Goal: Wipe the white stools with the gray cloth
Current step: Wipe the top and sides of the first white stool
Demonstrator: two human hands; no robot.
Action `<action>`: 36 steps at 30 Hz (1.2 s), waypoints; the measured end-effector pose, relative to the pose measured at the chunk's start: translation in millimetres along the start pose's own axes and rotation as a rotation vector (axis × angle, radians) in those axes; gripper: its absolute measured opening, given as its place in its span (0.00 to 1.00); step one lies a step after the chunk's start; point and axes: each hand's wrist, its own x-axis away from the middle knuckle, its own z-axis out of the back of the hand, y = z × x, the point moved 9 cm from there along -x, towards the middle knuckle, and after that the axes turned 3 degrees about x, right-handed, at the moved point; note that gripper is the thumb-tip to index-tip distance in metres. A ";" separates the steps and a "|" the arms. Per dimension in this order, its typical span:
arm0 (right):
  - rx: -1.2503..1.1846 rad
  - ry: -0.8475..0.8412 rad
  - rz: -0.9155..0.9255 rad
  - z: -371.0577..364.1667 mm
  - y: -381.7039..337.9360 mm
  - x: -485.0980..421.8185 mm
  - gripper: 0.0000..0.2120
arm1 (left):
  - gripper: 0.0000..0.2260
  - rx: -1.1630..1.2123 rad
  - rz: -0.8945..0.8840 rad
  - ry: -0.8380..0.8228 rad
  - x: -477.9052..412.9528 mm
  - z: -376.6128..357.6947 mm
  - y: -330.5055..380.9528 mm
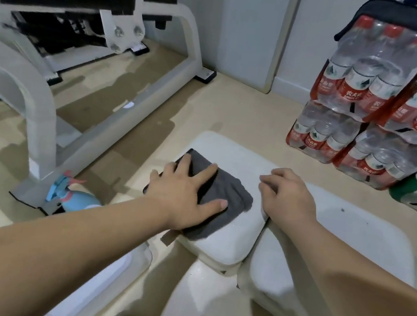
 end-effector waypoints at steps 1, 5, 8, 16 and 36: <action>-0.035 0.041 0.001 0.2 1.6 -1.5 0.11 | 0.40 0.048 0.045 -0.060 -7.2 -13.8 4.7; -0.003 0.066 -0.015 -3.4 2.3 -3.5 0.09 | 0.39 0.065 -0.072 -0.009 -15.4 -53.1 43.7; 0.017 0.057 -0.005 -0.4 4.6 -5.2 0.09 | 0.34 0.006 -0.366 0.118 -16.7 -53.3 51.8; 0.107 0.035 0.015 1.0 0.5 -5.4 0.12 | 0.24 0.118 0.084 0.302 -75.1 -10.9 -39.3; -0.138 0.049 -0.029 12.8 19.5 -19.3 0.21 | 0.24 -0.007 -0.895 0.166 -18.5 -49.0 111.4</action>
